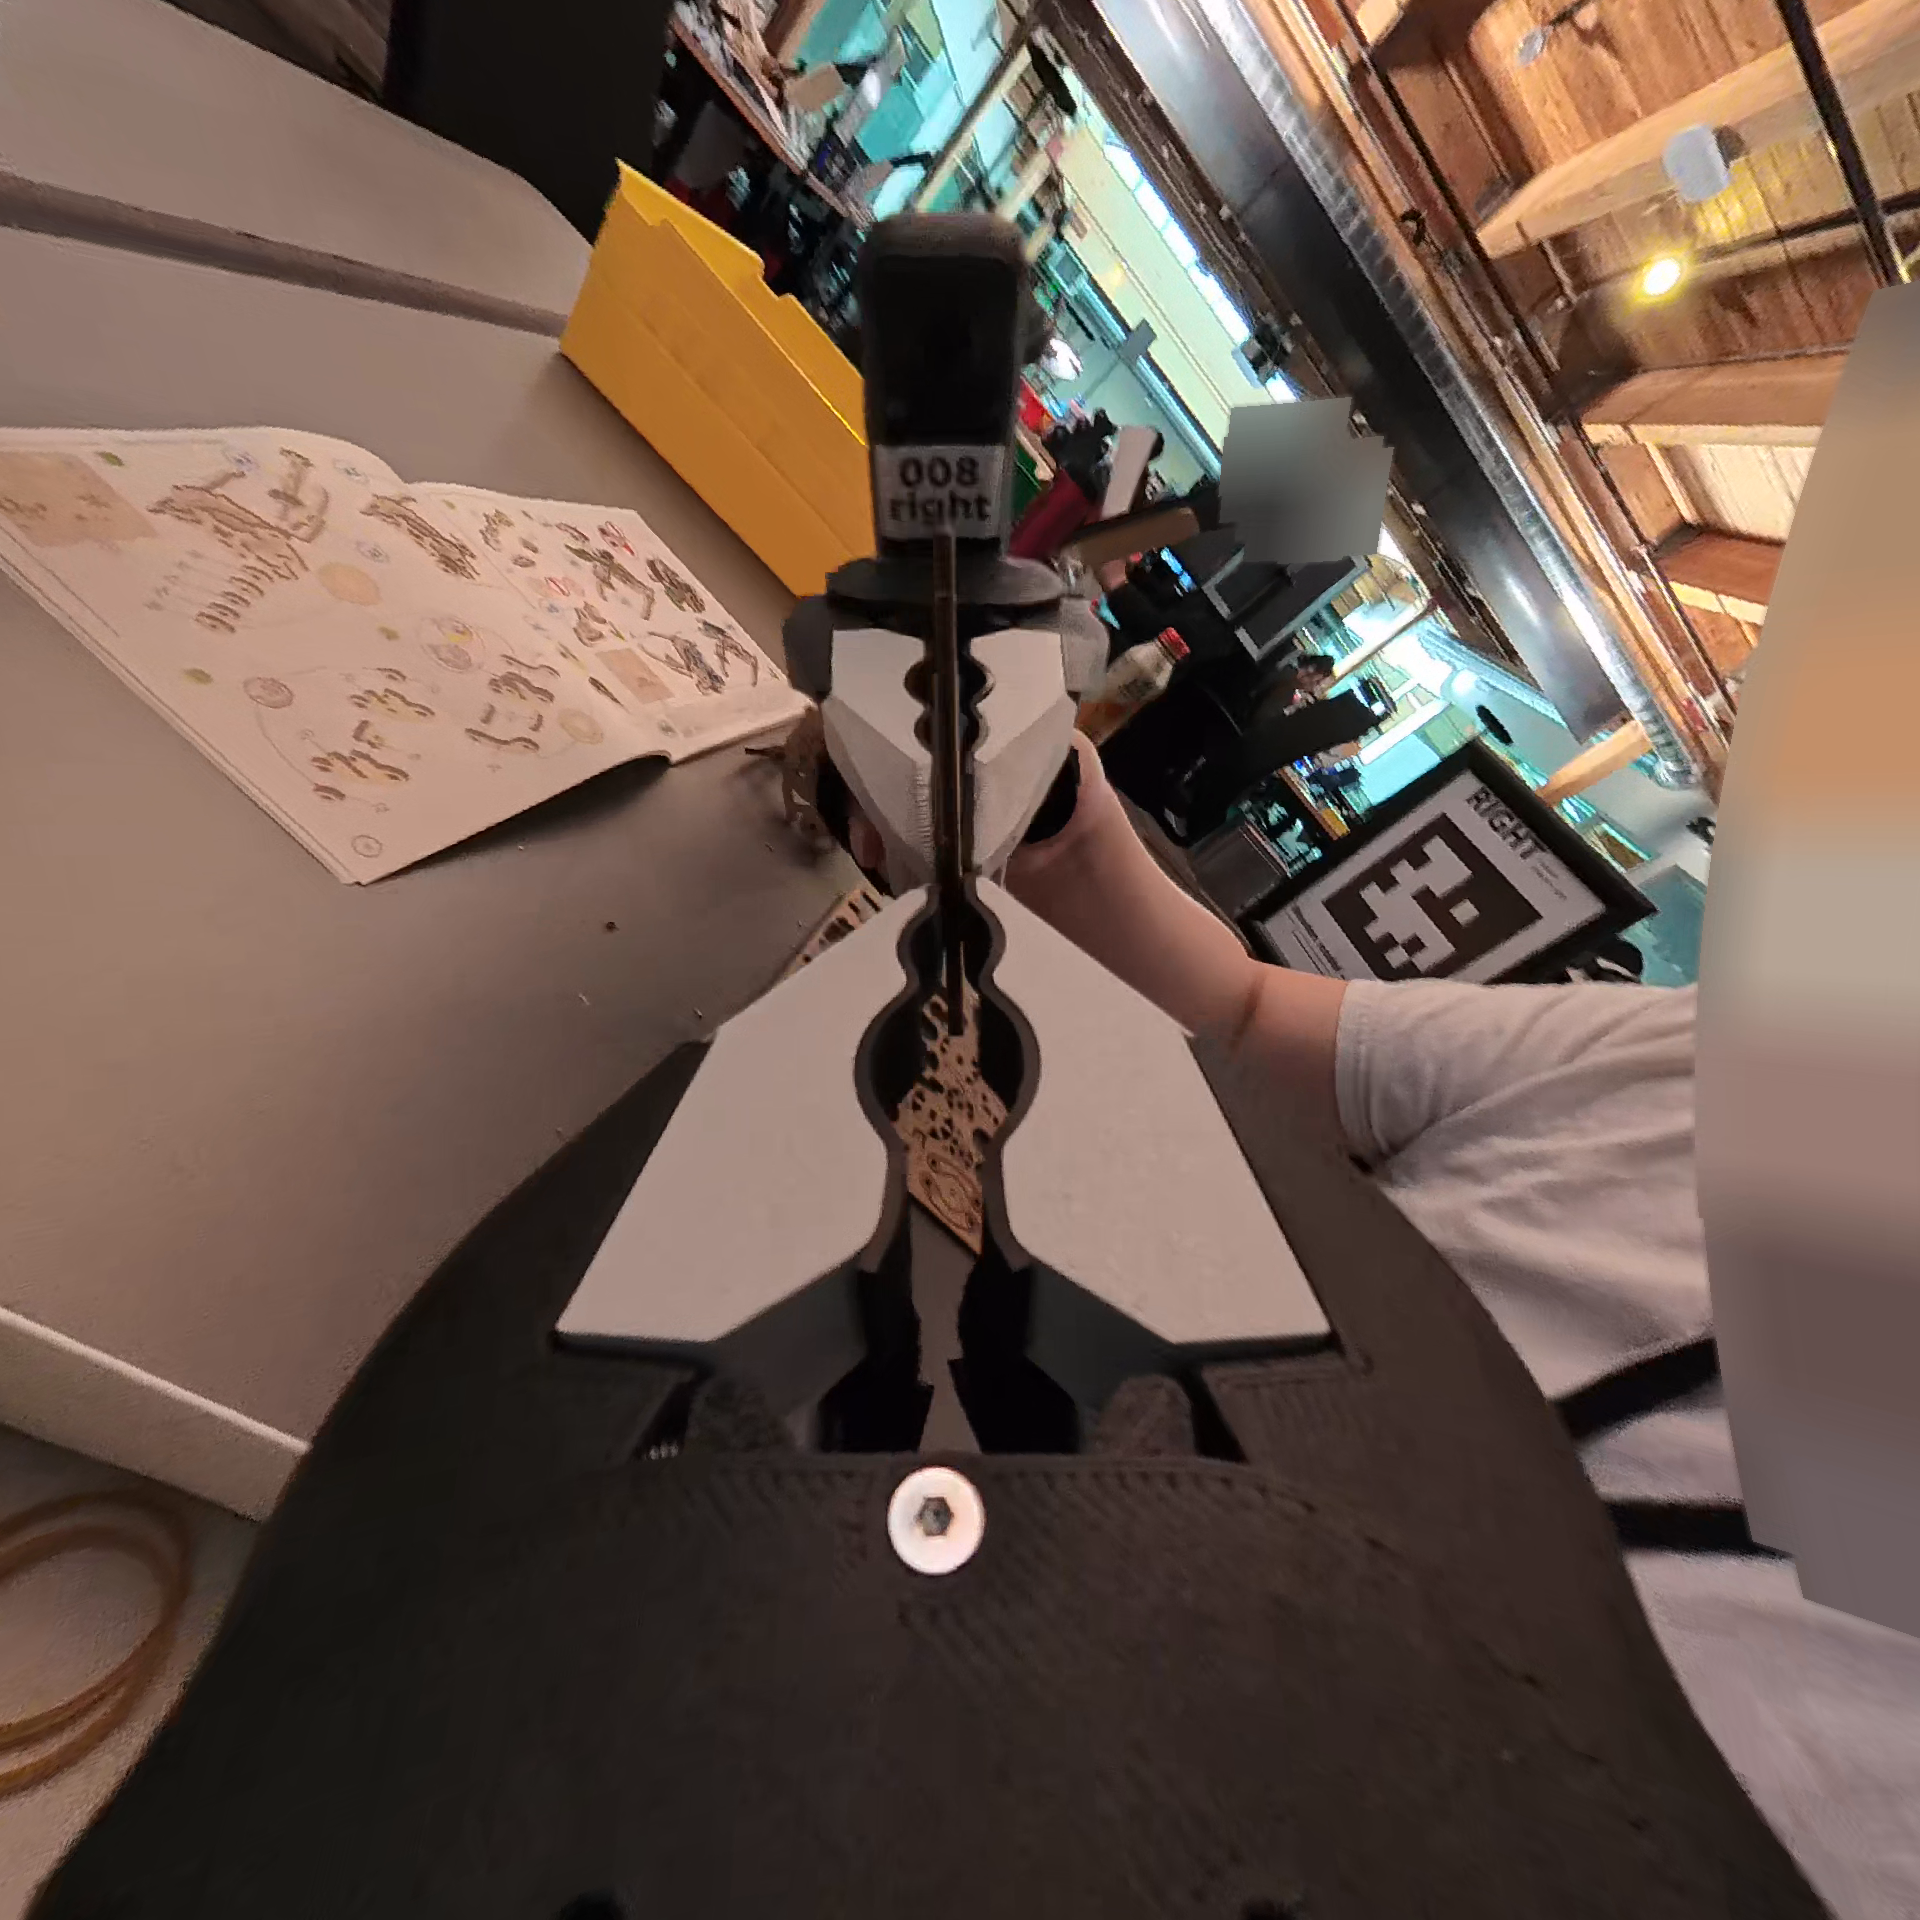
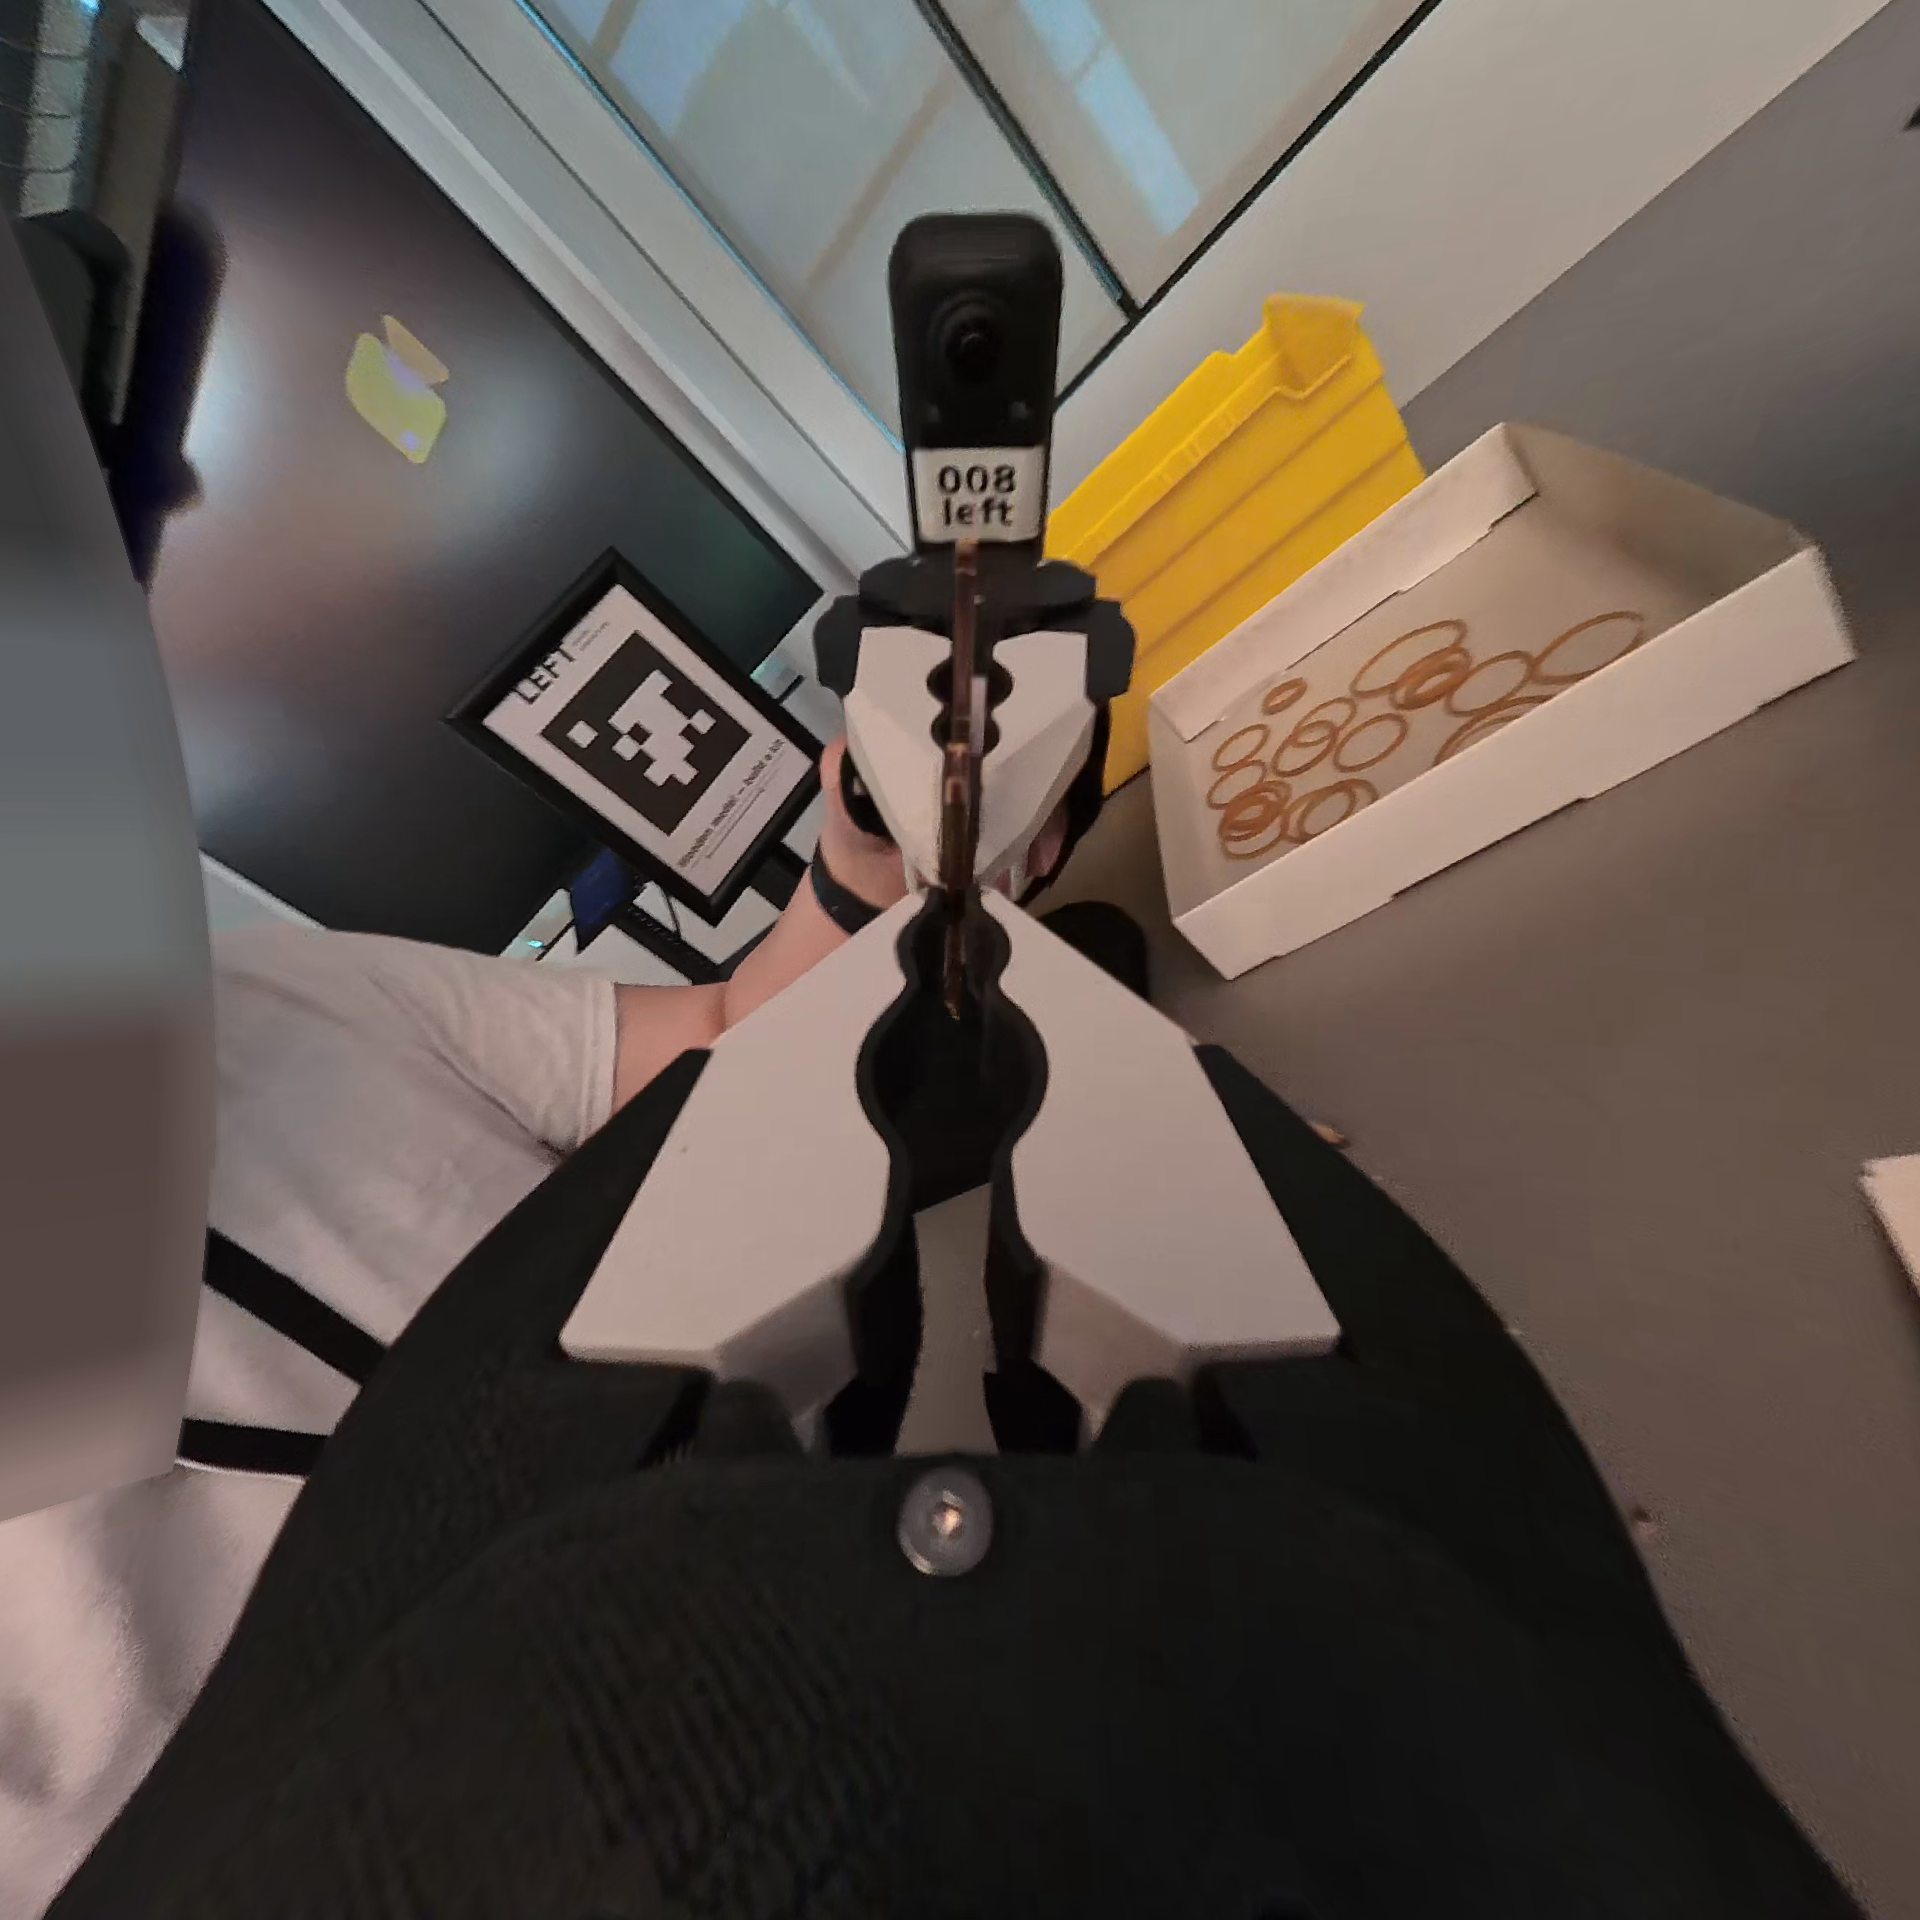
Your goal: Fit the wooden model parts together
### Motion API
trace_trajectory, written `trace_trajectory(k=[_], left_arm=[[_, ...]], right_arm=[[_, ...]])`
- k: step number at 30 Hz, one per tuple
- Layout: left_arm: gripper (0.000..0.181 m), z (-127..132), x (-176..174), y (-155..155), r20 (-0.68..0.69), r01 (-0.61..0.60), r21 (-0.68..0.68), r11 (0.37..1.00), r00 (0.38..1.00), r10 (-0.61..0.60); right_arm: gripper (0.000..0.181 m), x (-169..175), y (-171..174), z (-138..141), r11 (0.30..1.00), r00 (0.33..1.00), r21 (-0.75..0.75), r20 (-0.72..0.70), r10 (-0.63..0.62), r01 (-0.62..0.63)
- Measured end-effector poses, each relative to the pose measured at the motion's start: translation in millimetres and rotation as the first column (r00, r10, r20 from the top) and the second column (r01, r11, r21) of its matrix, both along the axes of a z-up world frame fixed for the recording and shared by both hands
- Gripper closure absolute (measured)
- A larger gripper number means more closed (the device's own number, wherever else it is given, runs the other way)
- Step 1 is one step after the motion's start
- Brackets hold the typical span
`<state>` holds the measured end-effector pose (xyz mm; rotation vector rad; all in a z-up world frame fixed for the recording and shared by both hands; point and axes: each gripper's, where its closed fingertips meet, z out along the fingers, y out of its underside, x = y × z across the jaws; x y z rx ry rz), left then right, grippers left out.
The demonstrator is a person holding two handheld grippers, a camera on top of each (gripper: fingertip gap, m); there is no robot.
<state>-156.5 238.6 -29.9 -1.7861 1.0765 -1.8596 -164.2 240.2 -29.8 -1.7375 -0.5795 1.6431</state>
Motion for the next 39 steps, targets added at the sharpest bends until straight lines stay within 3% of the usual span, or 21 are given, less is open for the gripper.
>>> trace_trajectory(k=[5, 14, 20, 28, 33, 39], left_arm=[[0.181, -2.7, -18.9, -9.1, -0.042, 0.114, 0.027, 0.993, 0.993, -0.112], [0.181, -7.1, -19.9, -1.2, -0.002, 0.114, -0.065, 0.991, 0.993, -0.114], [0.181, -5.8, -19.5, -3.2, 0.001, 0.119, -0.037, 0.992, 0.993, -0.119], [0.181, -7.6, -16.5, 0.1, -0.001, 0.091, -0.036, 0.995, 0.996, -0.091], [0.181, -4.6, -12.9, 5.9, 0.015, 0.042, -0.036, 0.998, 0.999, -0.042], [0.181, -7.2, -8.3, 5.5, 0.014, 0.036, -0.038, 0.999, 0.999, -0.036]], right_arm=[[0.179, -23.2, -13.6, -8.6, 0.997, 0.997, -0.008, 0.015, 0.070, -0.070], [0.179, -26.2, -8.0, -13.6, 0.999, 0.999, -0.027, -0.018, 0.042, -0.042], [0.179, -23.9, -9.0, -13.4, 0.999, 0.999, 0.000, 0.027, 0.042, -0.042], [0.180, -10.7, 3.8, -5.0, 0.999, 0.999, 0.015, 0.001, -0.047, 0.047], [0.171, 2.6, 13.5, 0.3, 0.994, 0.994, 0.002, -0.002, -0.112, 0.112], [0.171, -4.8, 10.4, -6.5, 0.996, 0.995, -0.005, 0.045, -0.091, 0.091]])
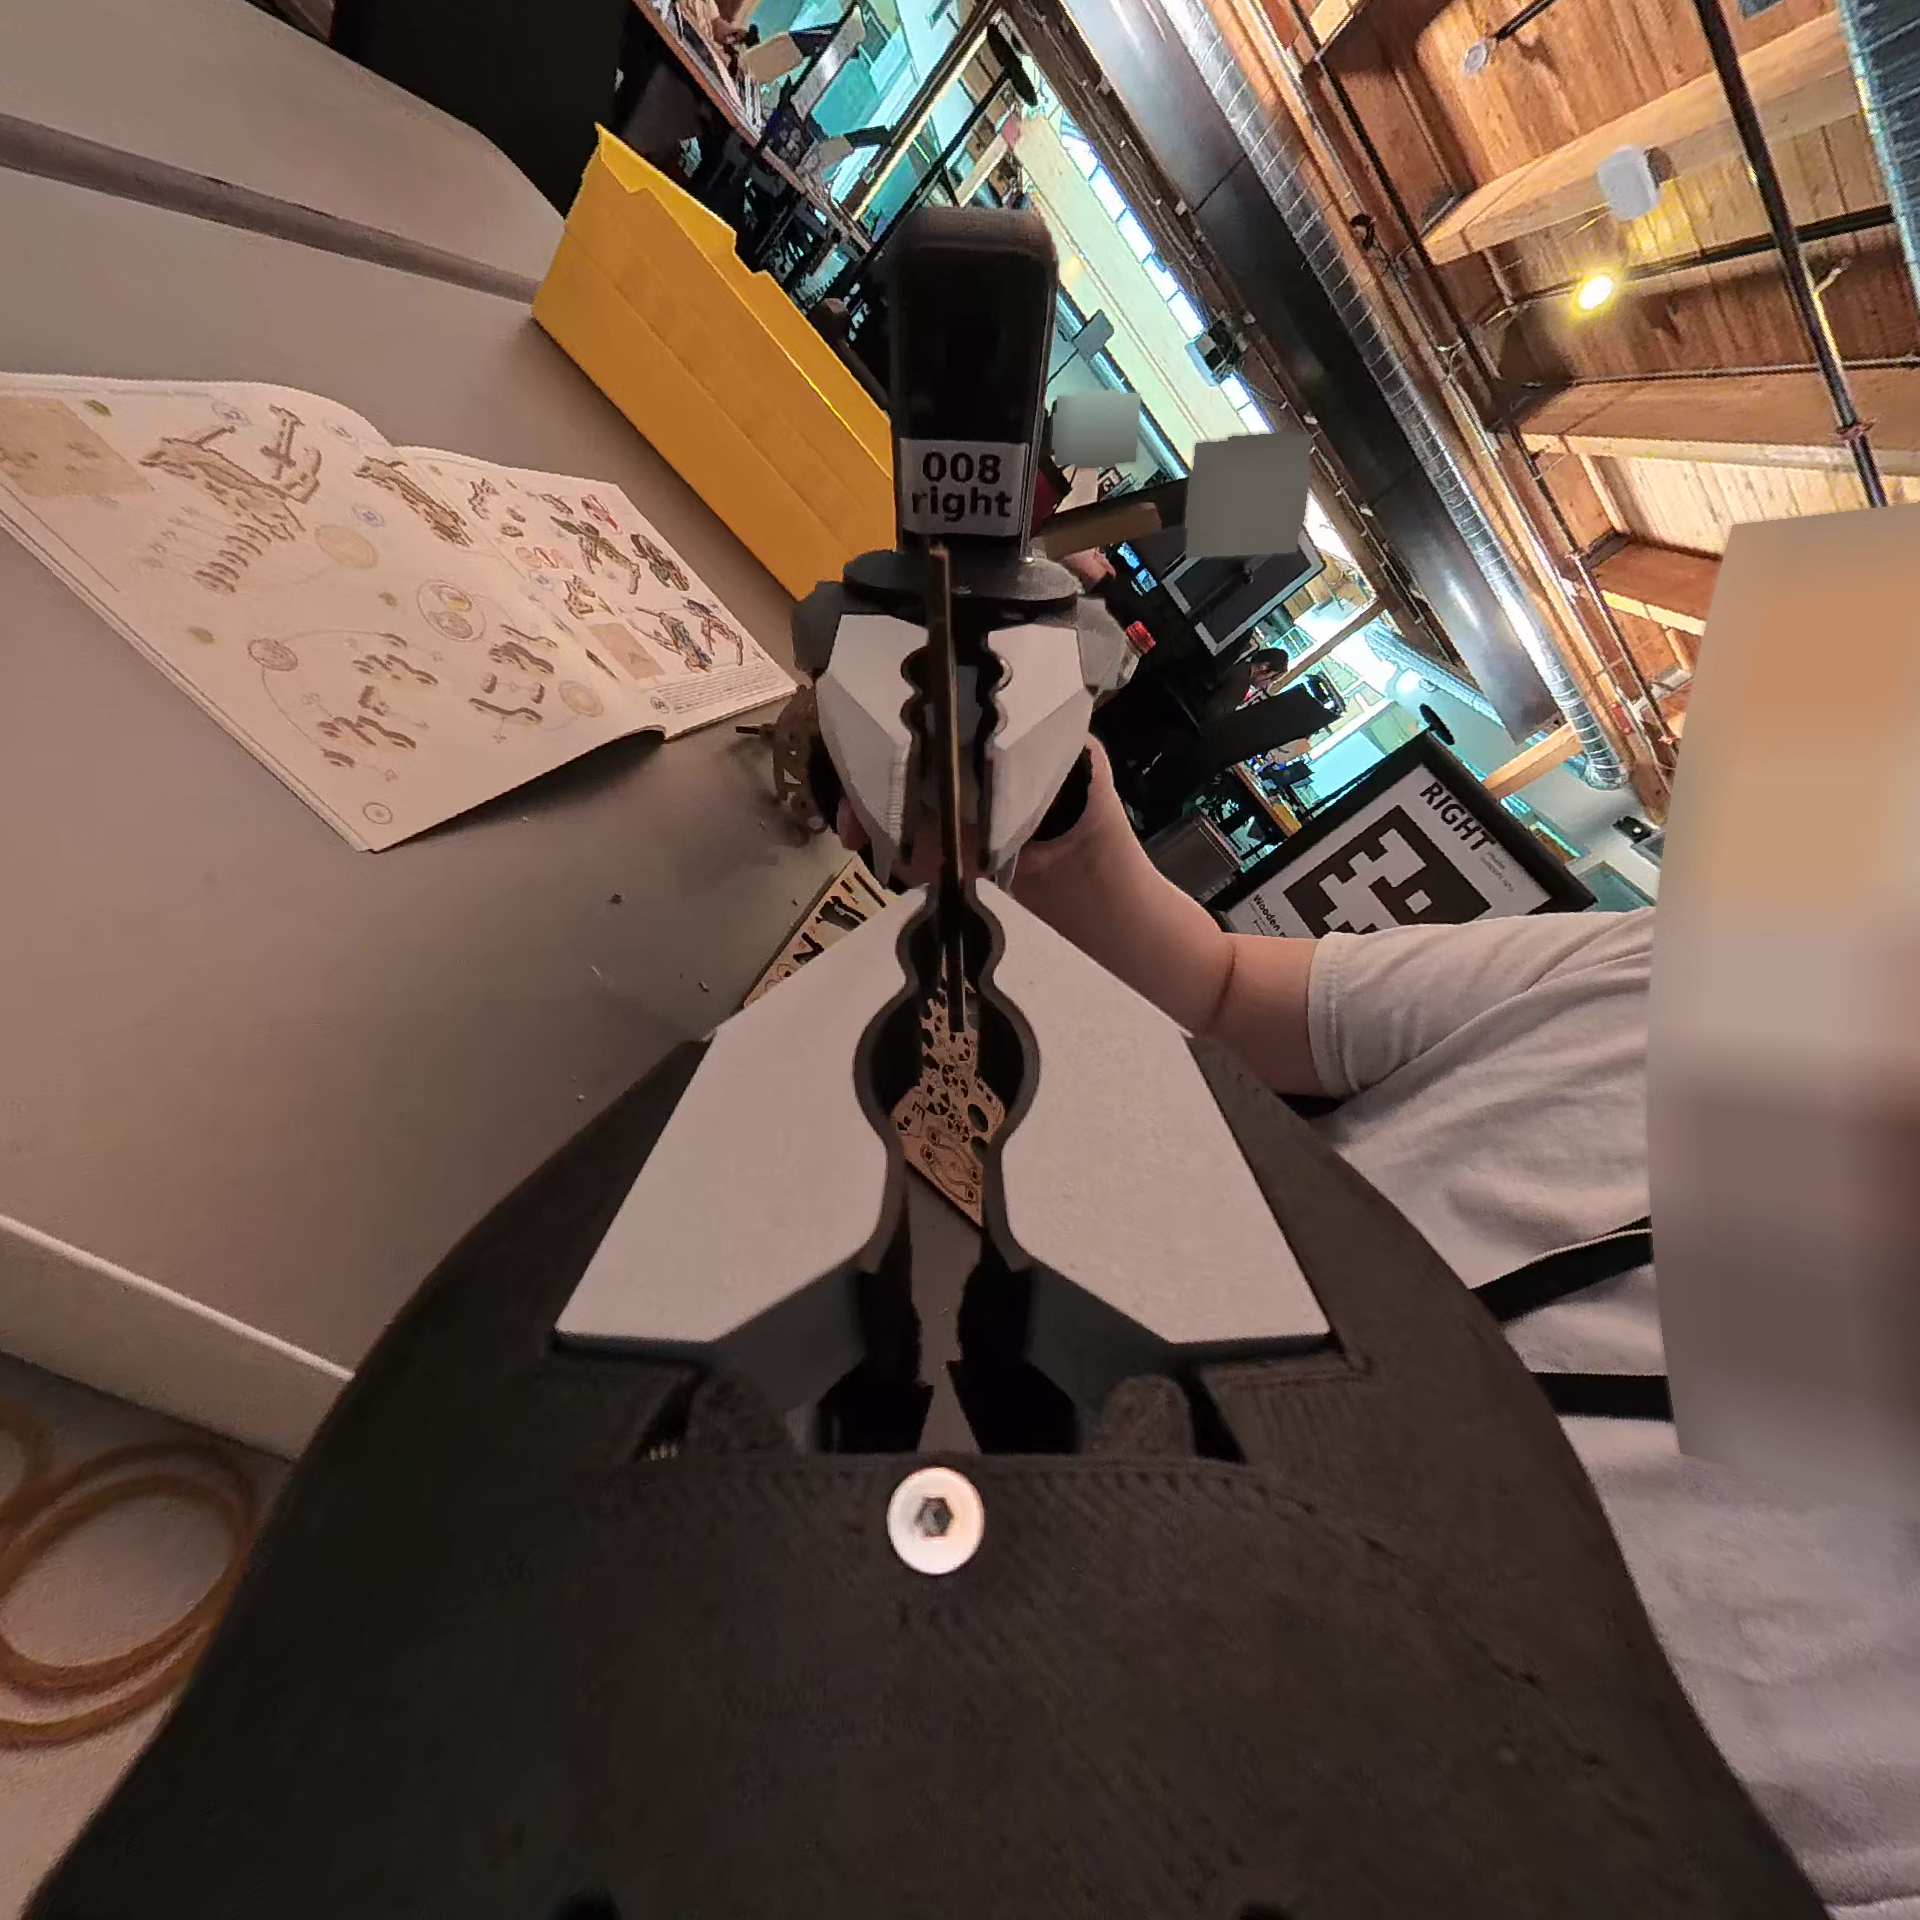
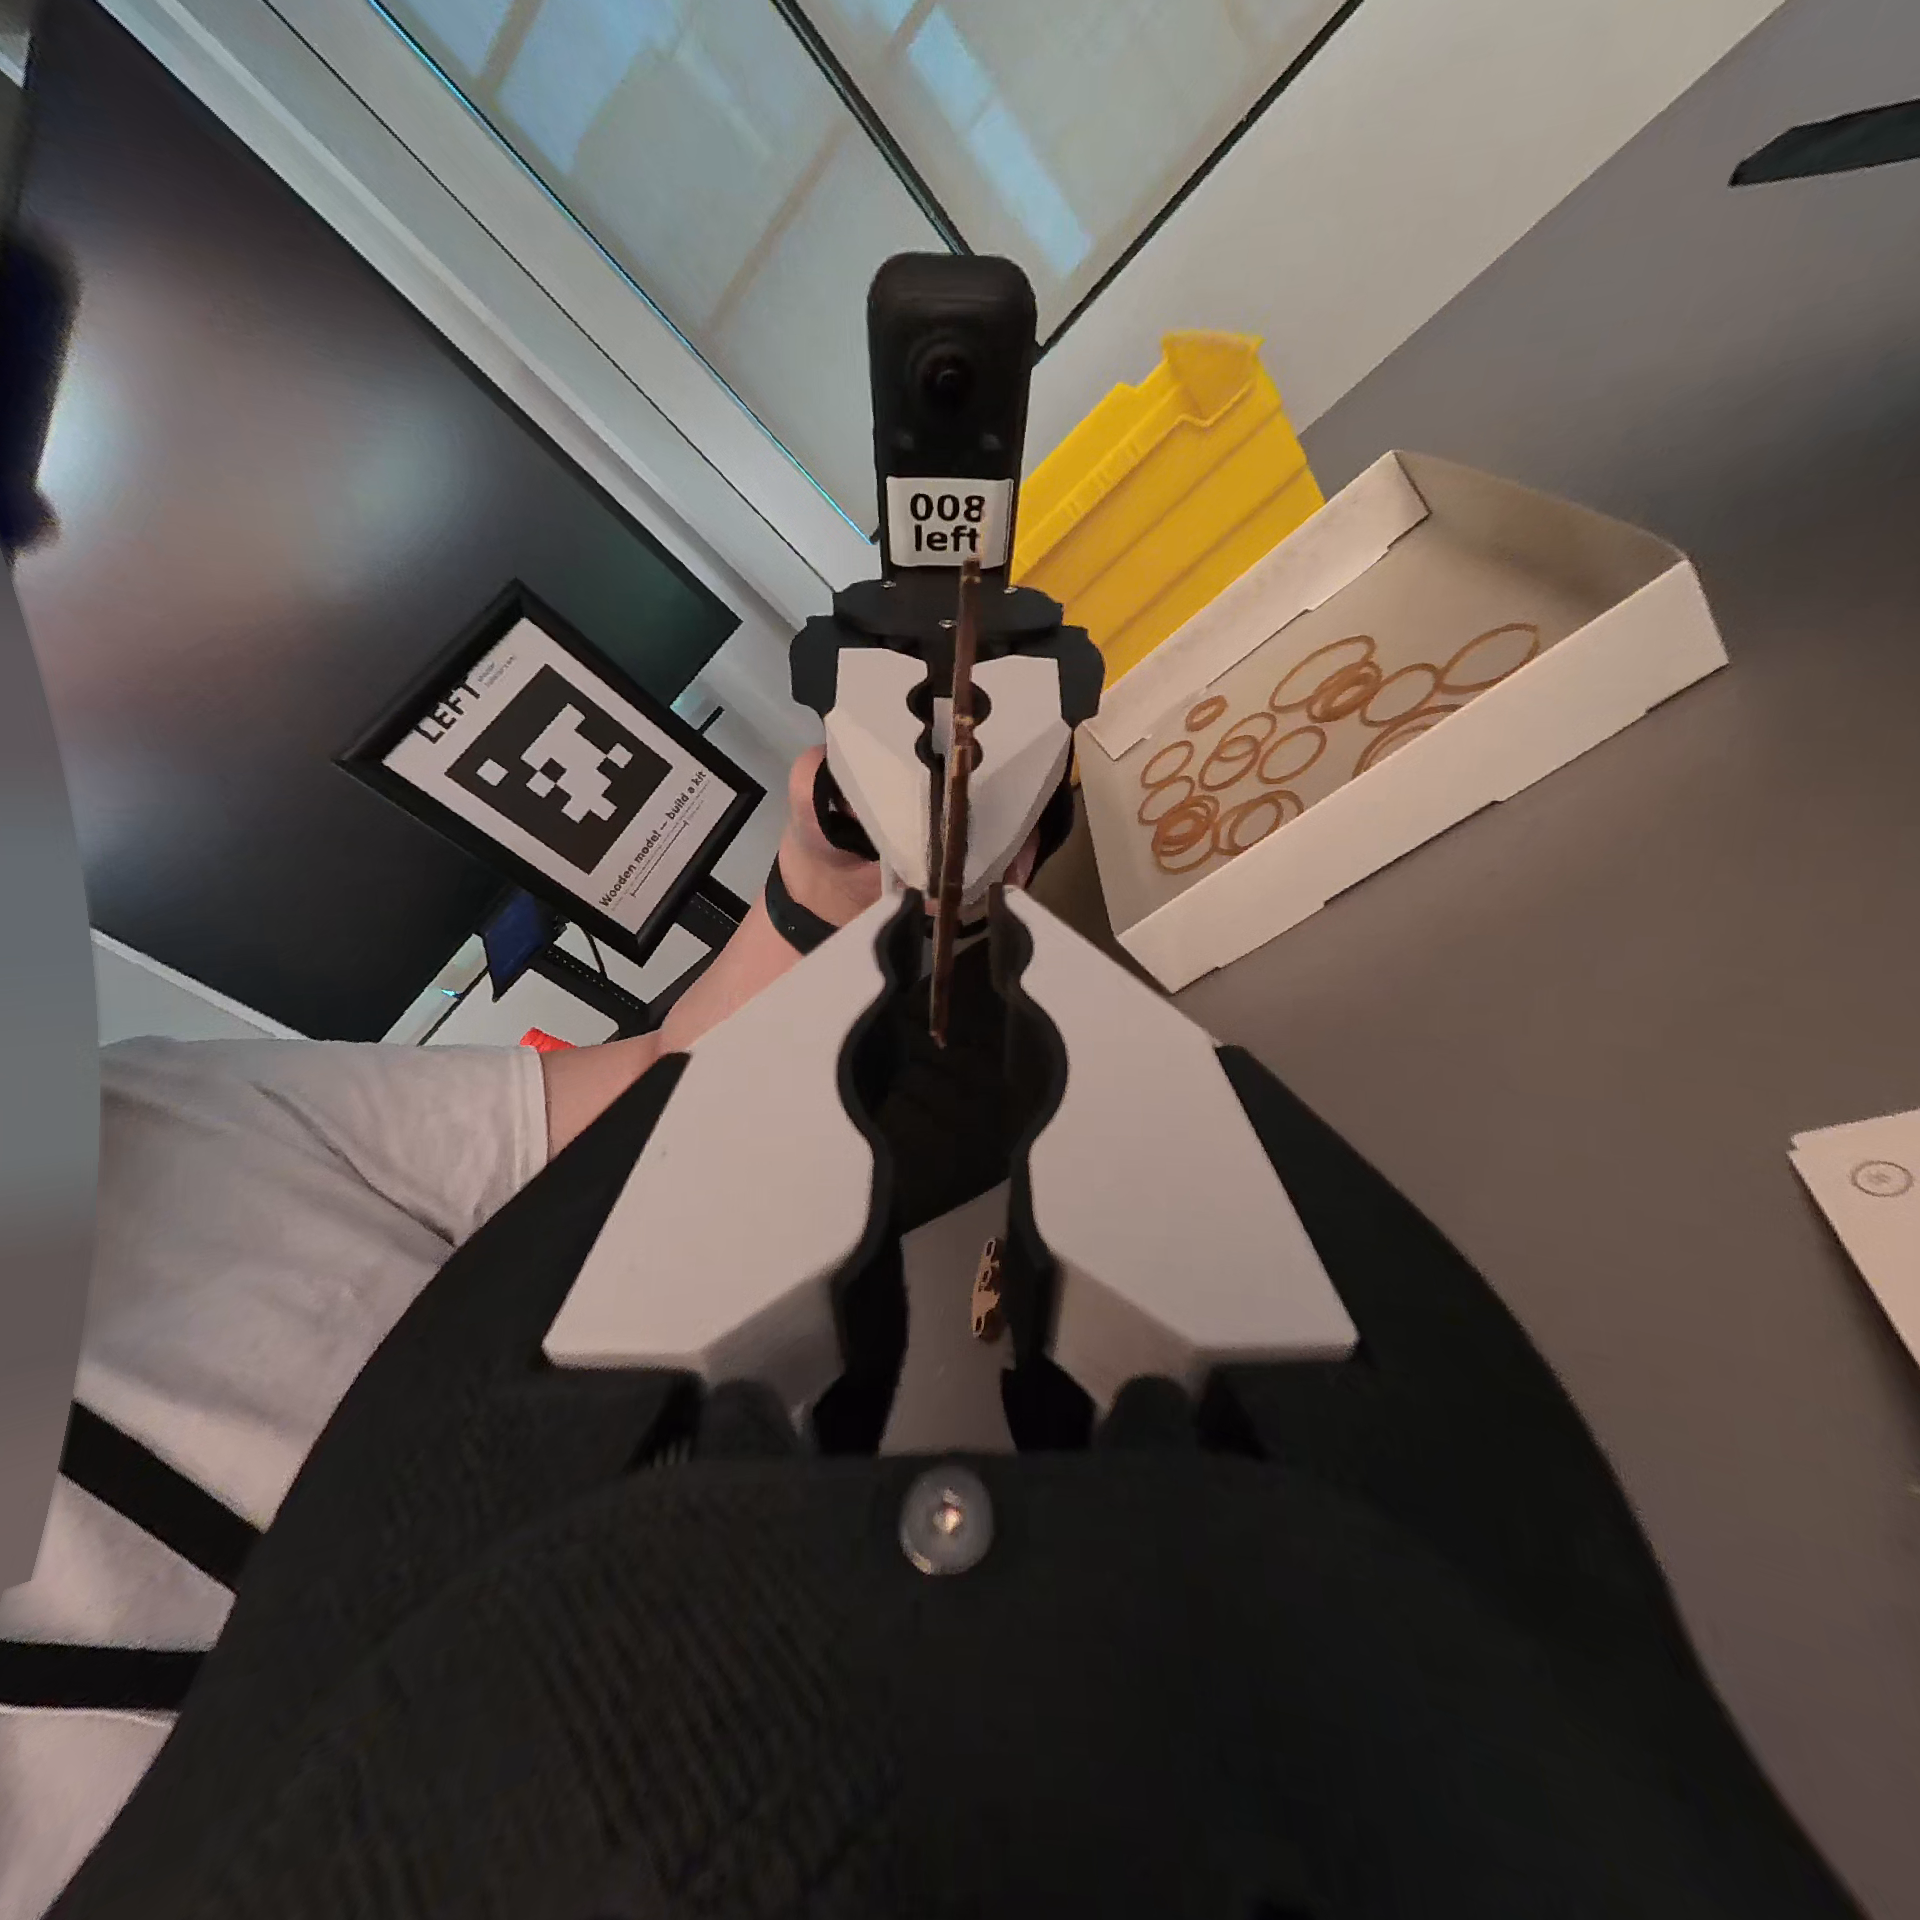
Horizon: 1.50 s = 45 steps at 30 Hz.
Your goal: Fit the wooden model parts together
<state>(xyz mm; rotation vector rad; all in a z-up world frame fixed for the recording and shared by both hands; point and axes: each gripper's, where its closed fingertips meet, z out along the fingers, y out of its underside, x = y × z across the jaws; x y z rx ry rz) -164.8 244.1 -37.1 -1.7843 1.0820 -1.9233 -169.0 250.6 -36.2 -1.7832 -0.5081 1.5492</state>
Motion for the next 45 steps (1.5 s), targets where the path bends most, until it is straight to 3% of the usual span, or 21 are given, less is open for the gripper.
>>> trace_trajectory(k=[4, 20, 40, 45], left_arm=[[0.181, -1.7, 1.1, -0.1, -0.013, -0.007, 0.013, 1.000, 1.000, 0.007], [0.181, -0.7, 3.4, 0.9, -0.009, -0.024, 0.015, 1.000, 1.000, 0.024], [0.181, -12.2, 5.8, 5.9, -0.064, -0.058, 0.049, 0.997, 0.996, 0.061], [0.177, -19.1, 5.8, -1.9, -0.097, -0.003, 0.029, 1.000, 0.995, 0.006]], right_arm=[[0.180, -2.1, -1.8, -1.7, 1.000, 1.000, -0.005, -0.001, 0.013, -0.013], [0.179, 1.7, -0.1, 1.0, 0.999, 0.998, -0.039, -0.057, 0.016, -0.019], [0.180, 4.5, 3.0, -15.3, 0.995, 1.000, -0.097, 0.006, 0.000, 0.001], [0.181, 0.1, -2.9, -19.3, 0.995, 0.999, -0.093, 0.028, 0.040, -0.038]])
